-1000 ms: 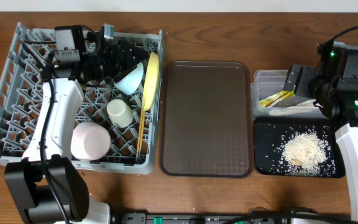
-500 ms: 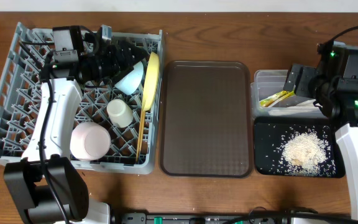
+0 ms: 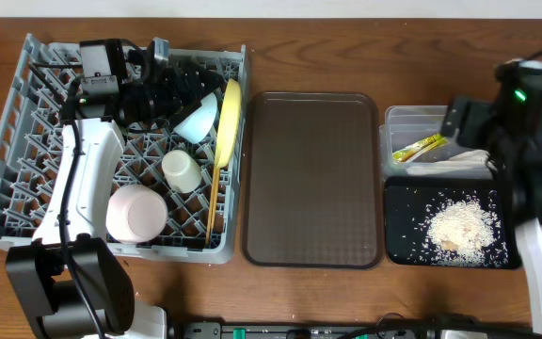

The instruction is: Sort waste into correct bins and load items into the dishwasher

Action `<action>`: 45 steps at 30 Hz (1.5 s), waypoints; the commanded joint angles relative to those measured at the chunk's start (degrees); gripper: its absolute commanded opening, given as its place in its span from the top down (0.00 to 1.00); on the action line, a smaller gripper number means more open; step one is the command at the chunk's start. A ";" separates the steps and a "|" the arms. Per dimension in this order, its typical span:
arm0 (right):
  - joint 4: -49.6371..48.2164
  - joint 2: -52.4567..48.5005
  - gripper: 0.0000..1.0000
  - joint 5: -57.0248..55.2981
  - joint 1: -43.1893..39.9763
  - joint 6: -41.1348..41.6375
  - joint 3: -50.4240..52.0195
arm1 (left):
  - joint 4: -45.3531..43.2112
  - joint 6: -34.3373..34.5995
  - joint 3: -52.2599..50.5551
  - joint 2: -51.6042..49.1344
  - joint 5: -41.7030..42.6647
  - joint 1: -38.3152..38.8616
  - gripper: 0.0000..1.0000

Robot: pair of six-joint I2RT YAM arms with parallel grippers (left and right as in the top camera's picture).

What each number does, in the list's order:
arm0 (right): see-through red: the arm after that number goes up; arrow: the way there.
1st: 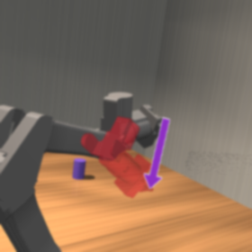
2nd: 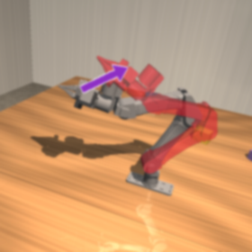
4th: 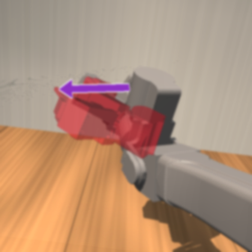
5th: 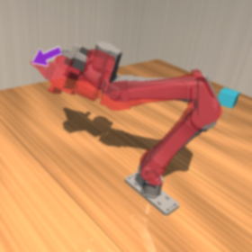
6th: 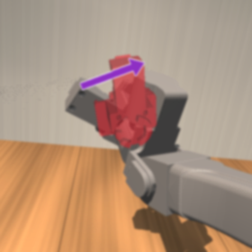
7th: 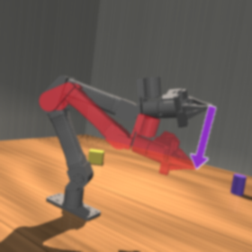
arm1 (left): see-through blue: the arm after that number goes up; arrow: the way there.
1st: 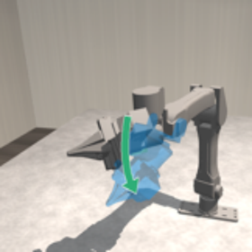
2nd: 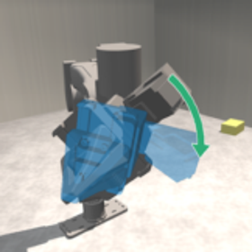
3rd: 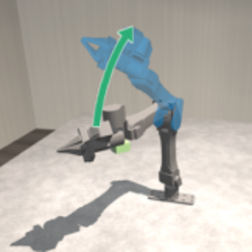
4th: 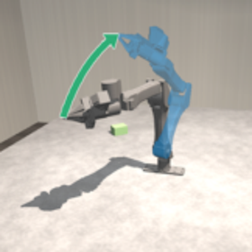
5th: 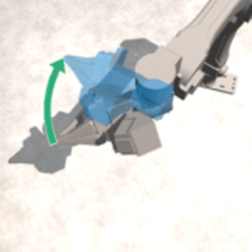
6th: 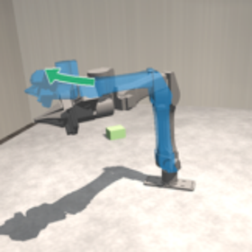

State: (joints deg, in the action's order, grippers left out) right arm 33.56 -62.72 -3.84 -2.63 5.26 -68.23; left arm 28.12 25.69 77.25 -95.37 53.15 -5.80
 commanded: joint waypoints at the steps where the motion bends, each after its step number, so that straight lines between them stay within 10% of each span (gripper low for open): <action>1: -8.50 13.29 0.01 1.42 0.85 -6.08 4.39 | 0.11 -0.31 -0.22 0.00 -0.33 -0.28 0.05; 15: -32.26 61.61 0.01 6.43 1.20 -9.99 51.43 | 0.11 -0.31 -0.22 0.00 -0.33 -0.28 0.05; 25: -40.87 62.42 0.01 7.98 1.20 -3.37 68.08 | 0.11 -0.31 -0.22 0.00 -0.33 -0.28 0.04; 45: -29.66 62.03 0.01 8.39 1.20 -2.95 67.91 | 0.11 -0.31 -0.22 0.00 -0.33 -0.28 0.04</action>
State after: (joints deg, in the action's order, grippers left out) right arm 3.66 -0.95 4.10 -2.28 1.30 -0.38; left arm 28.14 25.69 77.25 -95.37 52.53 -5.80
